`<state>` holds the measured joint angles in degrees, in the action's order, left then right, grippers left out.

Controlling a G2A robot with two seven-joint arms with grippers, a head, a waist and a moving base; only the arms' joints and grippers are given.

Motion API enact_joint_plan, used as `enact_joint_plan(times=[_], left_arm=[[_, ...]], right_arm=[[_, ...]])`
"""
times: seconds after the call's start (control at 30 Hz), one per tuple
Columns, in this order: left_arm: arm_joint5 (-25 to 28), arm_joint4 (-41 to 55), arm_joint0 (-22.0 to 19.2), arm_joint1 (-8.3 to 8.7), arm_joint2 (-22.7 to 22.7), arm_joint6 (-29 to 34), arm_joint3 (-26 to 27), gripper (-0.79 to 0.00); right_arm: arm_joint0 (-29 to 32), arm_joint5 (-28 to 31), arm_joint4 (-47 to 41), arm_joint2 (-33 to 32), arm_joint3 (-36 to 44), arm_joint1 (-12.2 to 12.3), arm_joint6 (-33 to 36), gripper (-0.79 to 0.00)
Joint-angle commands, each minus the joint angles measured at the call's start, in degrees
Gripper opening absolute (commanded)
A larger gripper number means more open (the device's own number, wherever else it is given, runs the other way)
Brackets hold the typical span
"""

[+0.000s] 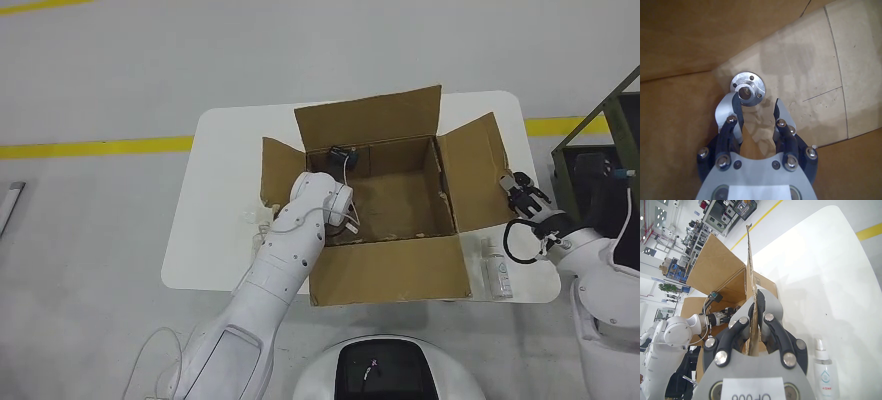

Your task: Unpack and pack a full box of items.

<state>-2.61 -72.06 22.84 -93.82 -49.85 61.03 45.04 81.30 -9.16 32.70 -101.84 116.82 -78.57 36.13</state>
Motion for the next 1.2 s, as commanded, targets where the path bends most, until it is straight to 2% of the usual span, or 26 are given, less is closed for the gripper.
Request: enact_joint_plan(times=[0.0,0.3,0.47,0.53,0.83,0.87,0.93,1.0,1.03,1.07,1.13,1.17], left_arm=[[0.1,0.0,-0.4,-0.22,0.1,-0.5,-1.0,-0.406],[0.8,1.4,-2.0,-1.19,0.1,-1.6,-3.9,-0.372],[2.5,2.5,-2.5,-1.70,0.4,-1.1,-5.0,-0.419],[2.8,3.0,-2.7,-1.91,0.4,-1.3,-5.5,-0.465],[6.0,5.7,-3.4,-2.57,0.2,1.3,-4.8,-0.434],[6.2,5.8,-3.5,-2.60,0.2,1.4,-4.4,-0.409],[6.7,6.7,-3.5,-2.72,0.1,2.6,-3.0,-0.280],[7.0,7.2,-3.4,-2.76,0.0,3.4,-1.8,-0.286],[6.8,7.0,-3.4,-2.72,-0.1,3.6,-1.3,-0.197],[6.5,6.8,-3.3,-2.67,-0.2,3.5,-0.9,-0.074],[5.6,5.8,-3.2,-2.49,-0.5,2.6,-0.5,-0.071],[5.2,5.3,-3.1,-2.39,-0.7,2.3,-0.7,-0.040]], right_arm=[[0.0,0.0,0.0,0.1,0.0,0.1,0.0,-0.785],[-0.1,-0.6,0.0,0.4,-0.2,0.7,-0.4,-0.785],[-0.3,-1.0,-0.2,0.7,-0.3,0.9,-0.8,-0.785],[-0.6,-1.1,-0.3,0.9,-0.4,1.1,-0.8,-0.785],[-1.1,-1.5,-0.5,1.5,-0.7,1.5,-1.2,-0.785],[-1.1,-1.5,-0.5,1.5,-0.7,1.6,-1.2,-0.785],[-1.2,-1.6,-0.6,1.7,-0.8,1.7,-1.2,-0.785],[-1.2,-1.6,-0.7,1.7,-0.9,1.8,-1.3,-0.785],[-1.2,-1.7,-0.7,1.7,-0.9,1.9,-1.4,-0.785],[-1.2,-1.8,-0.7,1.7,-0.9,1.9,-1.4,-0.785],[-1.2,-1.8,-0.8,1.7,-0.9,2.0,-1.5,-0.785],[-1.2,-1.8,-0.8,1.8,-0.9,2.1,-1.6,-0.785]])
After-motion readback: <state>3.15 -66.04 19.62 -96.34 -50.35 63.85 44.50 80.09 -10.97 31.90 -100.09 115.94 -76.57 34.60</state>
